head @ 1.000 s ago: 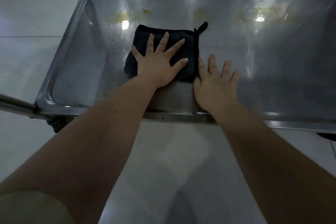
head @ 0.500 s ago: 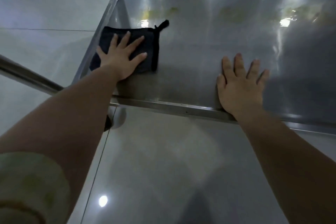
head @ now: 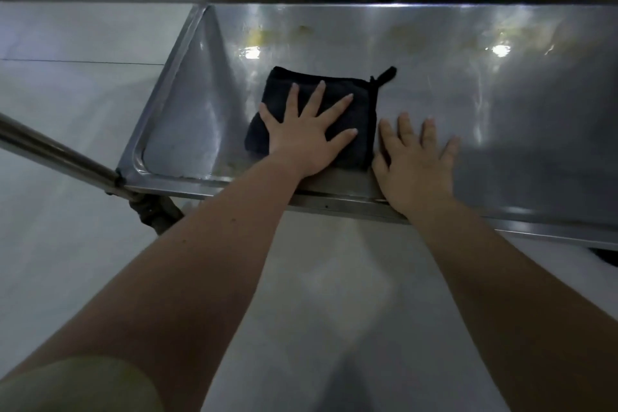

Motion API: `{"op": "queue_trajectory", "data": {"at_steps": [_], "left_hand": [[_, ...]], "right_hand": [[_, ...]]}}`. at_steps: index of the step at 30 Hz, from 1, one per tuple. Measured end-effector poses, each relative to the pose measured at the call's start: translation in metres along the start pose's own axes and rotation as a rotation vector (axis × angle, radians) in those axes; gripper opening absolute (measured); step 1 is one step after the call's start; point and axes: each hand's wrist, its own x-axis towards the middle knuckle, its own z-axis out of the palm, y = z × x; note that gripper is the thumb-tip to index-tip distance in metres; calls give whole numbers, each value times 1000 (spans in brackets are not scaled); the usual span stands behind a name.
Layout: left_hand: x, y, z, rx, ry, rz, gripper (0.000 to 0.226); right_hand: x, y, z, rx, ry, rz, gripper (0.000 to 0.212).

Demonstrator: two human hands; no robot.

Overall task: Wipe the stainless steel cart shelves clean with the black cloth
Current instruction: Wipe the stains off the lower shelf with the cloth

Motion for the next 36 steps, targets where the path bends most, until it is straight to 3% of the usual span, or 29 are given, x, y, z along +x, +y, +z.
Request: {"op": "queue_trajectory", "data": {"at_steps": [10, 14, 19, 23, 27, 33, 36], "left_hand": [[-9, -4, -3, -8, -29, 7, 65], [-40, -40, -6, 35, -46, 63, 63], [-63, -135, -23, 36, -105, -138, 64], [-67, -158, -26, 30, -137, -220, 58], [-66, -134, -22, 10, -138, -235, 58], [-56, 5, -2, 41, -148, 110, 62], [-58, 38, 3, 58, -144, 173, 64]], "right_hand": [[-23, 12, 7, 61, 25, -59, 63], [-24, 13, 7, 66, 18, -63, 63], [-23, 12, 6, 76, 34, -67, 63], [-24, 10, 4, 51, 18, -55, 63], [-26, 7, 3, 28, 3, -40, 61], [-26, 10, 5, 29, -4, -38, 60], [-26, 19, 7, 22, 8, -34, 61]]}}
